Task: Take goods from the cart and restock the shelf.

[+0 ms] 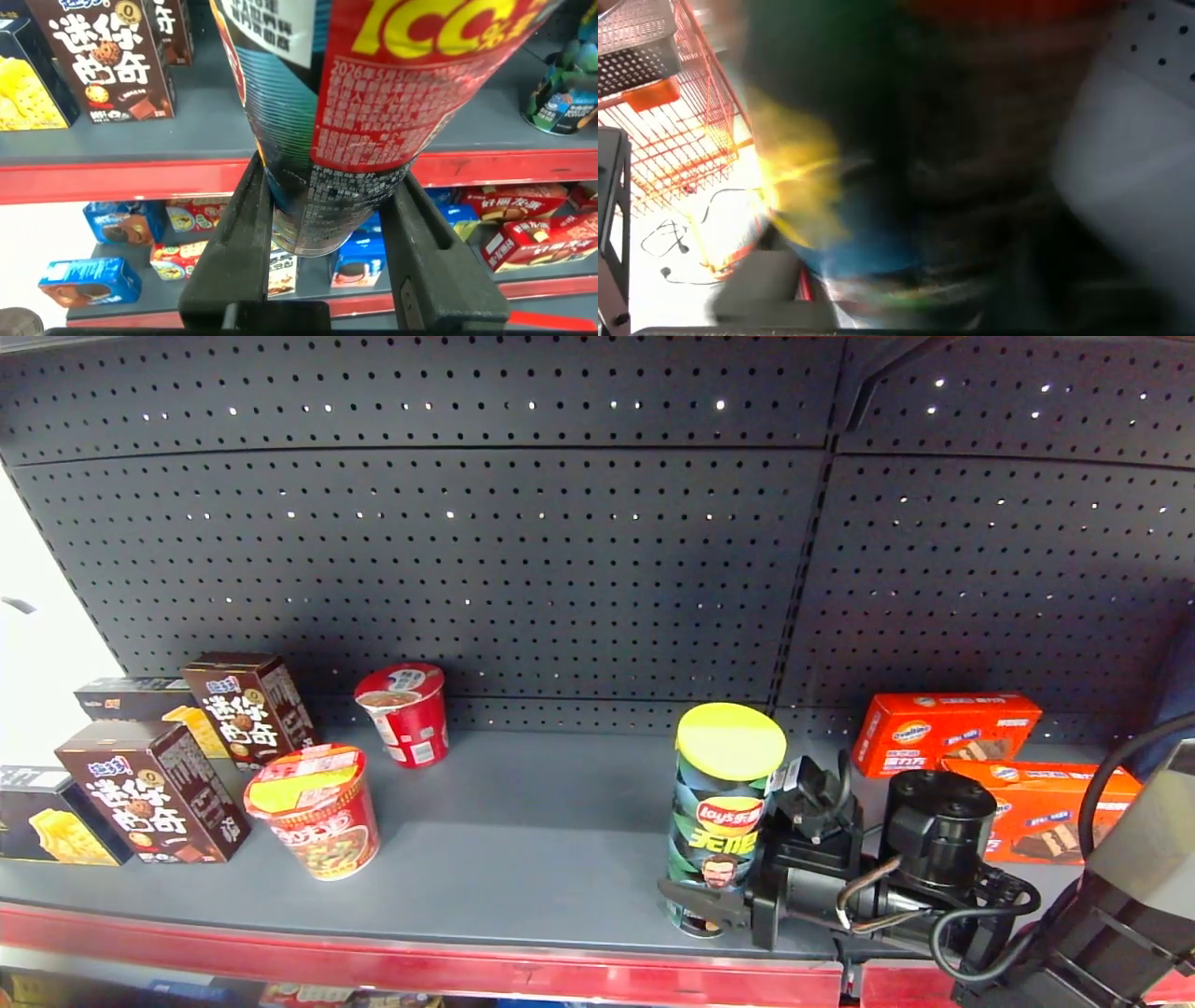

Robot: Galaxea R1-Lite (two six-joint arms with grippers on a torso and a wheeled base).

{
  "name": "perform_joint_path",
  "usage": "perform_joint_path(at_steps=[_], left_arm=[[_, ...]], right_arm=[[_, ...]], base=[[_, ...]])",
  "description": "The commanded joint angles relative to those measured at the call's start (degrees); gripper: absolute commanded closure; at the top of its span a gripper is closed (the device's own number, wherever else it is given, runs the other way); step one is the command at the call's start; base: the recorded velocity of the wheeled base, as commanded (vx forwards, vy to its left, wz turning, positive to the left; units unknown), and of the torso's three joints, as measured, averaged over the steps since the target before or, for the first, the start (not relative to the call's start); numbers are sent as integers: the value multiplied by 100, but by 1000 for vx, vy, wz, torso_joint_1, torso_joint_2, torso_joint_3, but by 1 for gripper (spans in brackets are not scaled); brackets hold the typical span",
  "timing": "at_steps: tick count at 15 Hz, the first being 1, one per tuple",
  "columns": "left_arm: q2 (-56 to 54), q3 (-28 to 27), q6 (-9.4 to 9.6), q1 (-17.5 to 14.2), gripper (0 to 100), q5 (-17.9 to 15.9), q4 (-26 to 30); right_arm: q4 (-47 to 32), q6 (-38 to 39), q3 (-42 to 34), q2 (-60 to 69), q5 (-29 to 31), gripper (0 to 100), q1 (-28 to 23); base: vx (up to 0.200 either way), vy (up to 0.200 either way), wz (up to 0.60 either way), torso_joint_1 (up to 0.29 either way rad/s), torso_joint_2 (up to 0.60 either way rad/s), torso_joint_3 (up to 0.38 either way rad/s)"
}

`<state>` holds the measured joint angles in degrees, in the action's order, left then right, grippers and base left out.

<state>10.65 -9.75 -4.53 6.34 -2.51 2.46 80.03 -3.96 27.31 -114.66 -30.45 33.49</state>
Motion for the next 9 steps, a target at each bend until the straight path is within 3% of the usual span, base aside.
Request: perform_joint_path(at_steps=[1, 4, 9], left_arm=[[-2, 0, -4, -1, 100, -4, 0], [16, -123, 5, -1, 100, -4, -35], [358, -783, 14, 25, 100, -65, -9]], right_arm=[[13, 1, -41, -30, 13, 0, 17], [-14, -8, -103, 208, 189, 0, 17], [-67, -8, -665, 1007, 312, 0, -141]], base=[[0, 0, 0, 0, 0, 0], [0, 0, 0, 0, 0, 0], [0, 0, 0, 0, 0, 0]])
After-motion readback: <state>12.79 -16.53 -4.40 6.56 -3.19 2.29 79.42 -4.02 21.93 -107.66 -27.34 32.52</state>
